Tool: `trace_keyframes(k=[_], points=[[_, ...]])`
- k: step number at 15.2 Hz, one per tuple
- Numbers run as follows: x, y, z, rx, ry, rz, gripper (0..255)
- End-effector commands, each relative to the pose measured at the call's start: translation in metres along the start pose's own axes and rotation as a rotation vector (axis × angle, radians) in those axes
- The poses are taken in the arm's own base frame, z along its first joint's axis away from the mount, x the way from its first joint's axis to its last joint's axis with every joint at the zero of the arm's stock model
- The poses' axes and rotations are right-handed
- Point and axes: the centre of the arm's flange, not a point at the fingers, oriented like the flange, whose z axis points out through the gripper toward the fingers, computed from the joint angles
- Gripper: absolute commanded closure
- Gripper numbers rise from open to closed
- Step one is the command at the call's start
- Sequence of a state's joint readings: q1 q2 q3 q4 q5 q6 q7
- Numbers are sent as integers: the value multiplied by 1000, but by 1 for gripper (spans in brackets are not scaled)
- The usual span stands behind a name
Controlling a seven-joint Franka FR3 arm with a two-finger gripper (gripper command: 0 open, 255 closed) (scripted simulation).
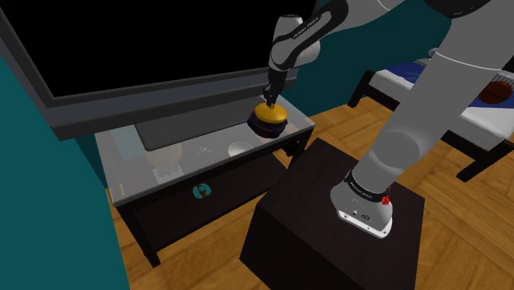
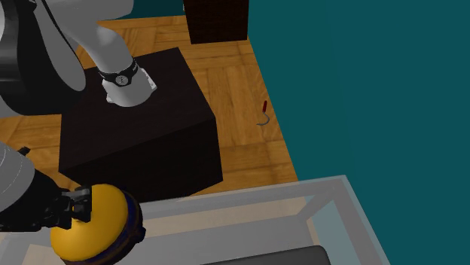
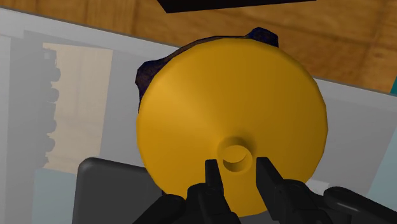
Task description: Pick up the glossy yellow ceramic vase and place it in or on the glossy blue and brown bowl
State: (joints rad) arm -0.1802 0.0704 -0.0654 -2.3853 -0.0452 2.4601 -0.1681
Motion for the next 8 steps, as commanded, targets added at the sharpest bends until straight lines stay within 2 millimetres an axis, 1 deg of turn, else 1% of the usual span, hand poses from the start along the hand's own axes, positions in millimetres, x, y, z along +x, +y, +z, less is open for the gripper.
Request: trace_keyframes(k=[1, 6, 8], points=[[0, 0, 0, 0, 0, 0, 0], [0, 0, 0, 0, 0, 0, 0], [0, 0, -27, 0, 0, 0, 0]])
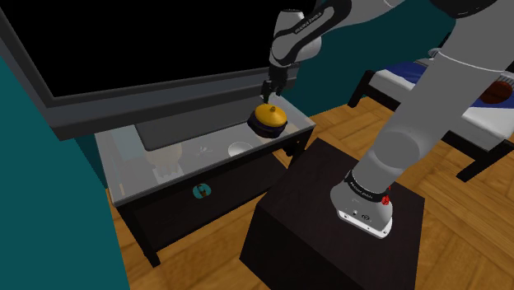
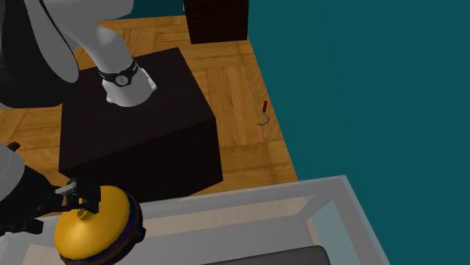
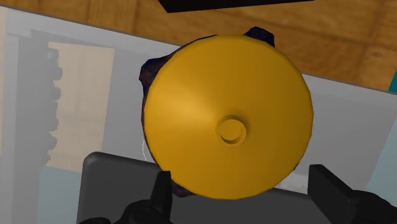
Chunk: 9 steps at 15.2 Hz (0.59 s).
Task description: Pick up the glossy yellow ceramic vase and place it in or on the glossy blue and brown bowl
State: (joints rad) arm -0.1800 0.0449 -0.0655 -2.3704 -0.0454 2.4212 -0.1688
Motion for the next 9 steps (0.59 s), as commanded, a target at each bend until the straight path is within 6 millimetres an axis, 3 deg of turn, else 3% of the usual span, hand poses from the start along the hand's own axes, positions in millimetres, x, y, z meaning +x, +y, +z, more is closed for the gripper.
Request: trace_keyframes(k=[1, 2, 9], points=[[-2, -1, -24, 0, -1, 0, 0], [-2, -1, -35, 0, -1, 0, 0], [-2, -1, -35, 0, -1, 0, 0]])
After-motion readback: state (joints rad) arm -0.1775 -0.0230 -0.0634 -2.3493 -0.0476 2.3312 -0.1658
